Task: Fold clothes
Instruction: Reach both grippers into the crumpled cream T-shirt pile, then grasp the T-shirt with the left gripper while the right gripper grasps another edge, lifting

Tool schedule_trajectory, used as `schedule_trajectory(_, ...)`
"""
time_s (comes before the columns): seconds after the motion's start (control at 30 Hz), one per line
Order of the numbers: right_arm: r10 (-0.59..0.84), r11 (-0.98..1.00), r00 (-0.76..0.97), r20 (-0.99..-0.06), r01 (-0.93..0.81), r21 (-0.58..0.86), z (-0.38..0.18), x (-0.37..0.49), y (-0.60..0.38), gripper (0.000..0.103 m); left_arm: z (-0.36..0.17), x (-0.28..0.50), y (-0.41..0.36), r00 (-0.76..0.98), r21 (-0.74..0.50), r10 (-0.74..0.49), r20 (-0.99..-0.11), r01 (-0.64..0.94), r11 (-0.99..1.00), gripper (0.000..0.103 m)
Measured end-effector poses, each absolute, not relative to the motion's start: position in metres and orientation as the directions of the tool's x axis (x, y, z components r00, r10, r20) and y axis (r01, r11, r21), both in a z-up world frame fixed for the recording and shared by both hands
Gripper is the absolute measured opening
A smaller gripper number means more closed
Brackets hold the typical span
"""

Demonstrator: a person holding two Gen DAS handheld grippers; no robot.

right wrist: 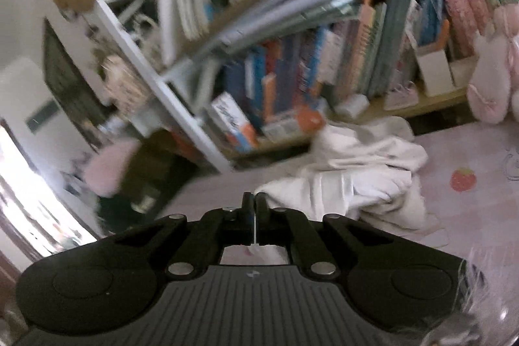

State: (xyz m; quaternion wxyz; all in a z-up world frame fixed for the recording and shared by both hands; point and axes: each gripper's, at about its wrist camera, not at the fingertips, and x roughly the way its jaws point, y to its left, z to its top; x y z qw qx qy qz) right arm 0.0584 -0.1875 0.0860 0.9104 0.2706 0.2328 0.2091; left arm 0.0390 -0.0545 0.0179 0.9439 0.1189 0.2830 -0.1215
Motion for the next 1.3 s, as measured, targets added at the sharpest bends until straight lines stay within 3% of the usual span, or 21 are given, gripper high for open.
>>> schedule_trajectory(0.37,0.676,0.663,0.684,-0.275,-0.402,0.632,0.101,0.027,-0.167,0.002,0.036,0.024,-0.067,0.893,0.199,-0.105,-0.439,0.211,0.957,0.099)
schedule_trajectory(0.4,0.685,0.659,0.673,-0.279,-0.410,0.630,0.101,0.024,-0.166,0.002,0.036,0.024,-0.067,0.897,0.207,-0.101,-0.431,0.207,0.956,0.093)
schedule_trajectory(0.47,0.708,0.637,0.655,-0.262,-0.433,0.638,0.101,0.016,-0.165,0.001,0.036,0.028,-0.069,0.890,0.232,-0.093,-0.447,0.216,0.948,0.068)
schedule_trajectory(0.5,0.729,0.609,0.644,-0.230,-0.457,0.648,0.102,0.012,-0.167,0.001,0.035,0.031,-0.072,0.874,0.238,-0.089,-0.478,0.226,0.945,0.038)
schedule_trajectory(0.53,0.741,0.594,0.639,-0.206,-0.482,0.644,0.104,0.008,-0.168,0.001,0.034,0.035,-0.072,0.856,0.228,-0.091,-0.509,0.236,0.945,0.015)
schedule_trajectory(0.57,0.743,0.598,0.640,-0.194,-0.504,0.623,0.108,0.003,-0.168,0.001,0.033,0.038,-0.070,0.843,0.202,-0.100,-0.529,0.240,0.950,0.010)
schedule_trajectory(0.7,0.632,0.746,0.712,-0.305,-0.453,0.488,0.106,-0.003,-0.174,0.004,0.042,0.039,-0.050,0.853,0.124,-0.084,-0.514,0.171,0.978,0.006)
schedule_trajectory(0.73,0.595,0.783,0.722,-0.354,-0.419,0.460,0.100,0.000,-0.177,0.010,0.047,0.038,-0.045,0.860,0.113,-0.077,-0.505,0.154,0.982,0.006)
schedule_trajectory(0.83,0.456,0.890,0.749,-0.480,-0.369,0.268,0.072,0.011,-0.177,0.045,0.065,0.030,-0.032,0.885,0.091,-0.069,-0.461,0.124,0.988,0.006)
schedule_trajectory(0.97,0.253,0.940,0.786,-0.565,-0.338,-0.049,0.032,0.027,-0.166,0.074,0.095,0.013,-0.021,0.917,0.052,-0.079,-0.390,0.107,0.993,0.006)
schedule_trajectory(1.07,0.166,0.900,0.822,-0.545,-0.351,-0.257,0.004,0.040,-0.145,0.075,0.115,0.003,-0.023,0.934,0.057,-0.090,-0.346,0.117,0.991,0.006)
schedule_trajectory(1.2,0.096,0.798,0.889,-0.447,-0.337,-0.499,-0.021,0.048,-0.125,0.074,0.133,-0.007,-0.020,0.948,0.062,-0.074,-0.311,0.098,0.993,0.006)
schedule_trajectory(1.3,0.120,0.725,0.911,-0.395,-0.352,-0.592,-0.031,0.047,-0.117,0.066,0.141,-0.012,-0.011,0.953,0.050,-0.039,-0.302,0.056,0.997,0.006)
